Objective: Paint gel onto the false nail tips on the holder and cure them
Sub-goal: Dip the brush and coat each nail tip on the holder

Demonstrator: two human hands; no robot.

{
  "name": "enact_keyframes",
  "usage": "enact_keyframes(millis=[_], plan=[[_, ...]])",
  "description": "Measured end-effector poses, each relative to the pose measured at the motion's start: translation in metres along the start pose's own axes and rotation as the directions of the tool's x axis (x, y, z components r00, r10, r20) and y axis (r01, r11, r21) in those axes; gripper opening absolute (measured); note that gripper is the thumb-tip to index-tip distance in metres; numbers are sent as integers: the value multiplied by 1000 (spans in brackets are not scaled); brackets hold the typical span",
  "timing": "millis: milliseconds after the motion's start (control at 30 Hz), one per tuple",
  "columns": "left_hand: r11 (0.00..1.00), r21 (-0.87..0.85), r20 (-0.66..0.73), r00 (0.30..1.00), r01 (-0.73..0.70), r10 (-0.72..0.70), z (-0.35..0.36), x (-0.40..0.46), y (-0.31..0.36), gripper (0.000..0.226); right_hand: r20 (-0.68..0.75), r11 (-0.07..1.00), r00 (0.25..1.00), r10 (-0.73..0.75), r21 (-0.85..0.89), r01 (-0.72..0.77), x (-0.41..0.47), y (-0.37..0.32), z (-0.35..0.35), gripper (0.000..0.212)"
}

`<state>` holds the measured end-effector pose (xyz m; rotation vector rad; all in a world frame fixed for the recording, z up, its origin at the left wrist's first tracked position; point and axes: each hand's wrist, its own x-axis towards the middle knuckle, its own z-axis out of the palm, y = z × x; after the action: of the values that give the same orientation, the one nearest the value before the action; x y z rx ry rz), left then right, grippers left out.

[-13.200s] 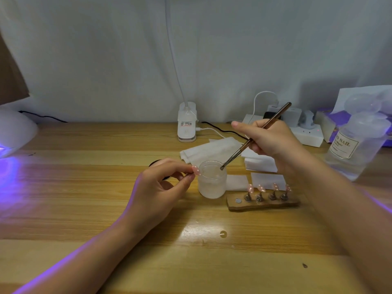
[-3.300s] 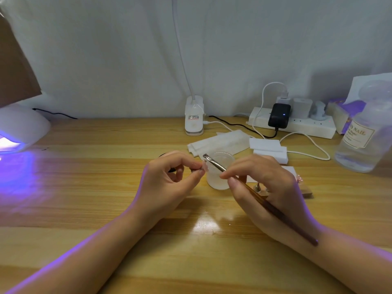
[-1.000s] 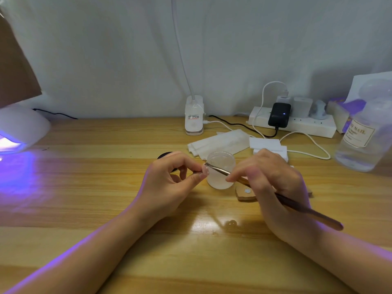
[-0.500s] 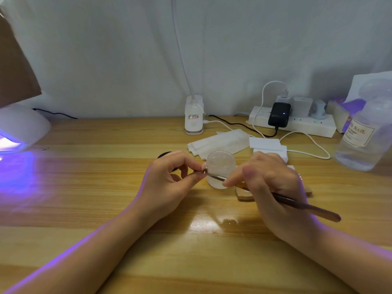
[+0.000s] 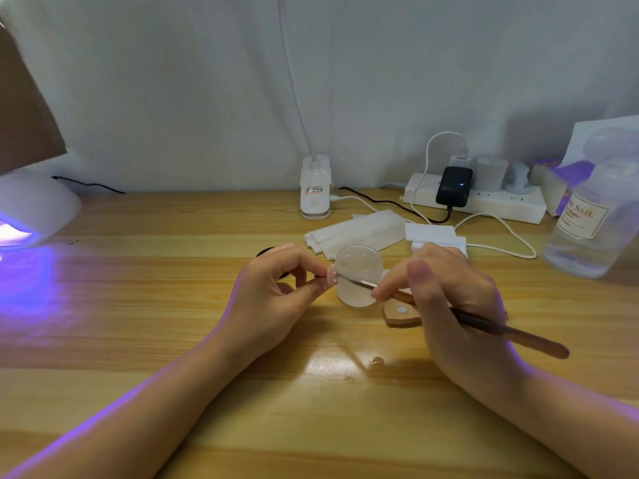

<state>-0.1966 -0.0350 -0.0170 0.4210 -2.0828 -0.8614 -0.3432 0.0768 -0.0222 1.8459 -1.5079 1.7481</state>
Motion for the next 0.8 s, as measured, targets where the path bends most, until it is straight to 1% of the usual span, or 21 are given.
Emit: enact_keyframes(millis=[100, 233, 300, 367, 433, 500, 567, 633, 700, 800], plan=[[1000, 11, 5, 1000, 1, -1, -1, 0, 0, 7, 33, 999, 999, -8, -33, 9, 2, 0, 2, 44], [1000, 24, 2, 1000, 0, 0, 0, -1, 0, 2, 37, 999, 999, -27, 18, 27, -1, 0, 1, 58], [1000, 19, -6, 1000, 3, -3, 0, -1, 0, 4, 24, 1000, 999, -28, 14, 27, 0, -1, 0, 51], [1000, 6, -13, 1000, 12, -12, 0, -1, 0, 8, 45, 999, 999, -13, -35, 15, 3, -2, 1, 44], [1000, 1, -23, 1000, 21, -21, 0, -1, 0, 9, 80, 999, 997, -14, -51, 18, 3, -2, 1, 45], [1000, 1, -34, 999, 20, -20, 0, -1, 0, 4, 97, 999, 995, -29, -20, 31, 1, -3, 1, 51], [1000, 4, -41, 999, 17, -16, 1, -1, 0, 5, 100, 1000, 995, -27, 11, 26, 1, -3, -1, 50], [1000, -12, -41, 999, 20, -20, 1, -1, 0, 8, 92, 999, 995, 26, 33, -29, 2, -4, -5, 42], [1000, -28, -37, 999, 14, -15, 1, -1, 0, 4, 89, 987, 988, 125, 87, -133, 6, -5, -9, 31], [999, -33, -24, 1000, 8, -9, 1, -1, -1, 2, 75, 936, 960, 269, 213, -279, 18, -6, -16, 29]])
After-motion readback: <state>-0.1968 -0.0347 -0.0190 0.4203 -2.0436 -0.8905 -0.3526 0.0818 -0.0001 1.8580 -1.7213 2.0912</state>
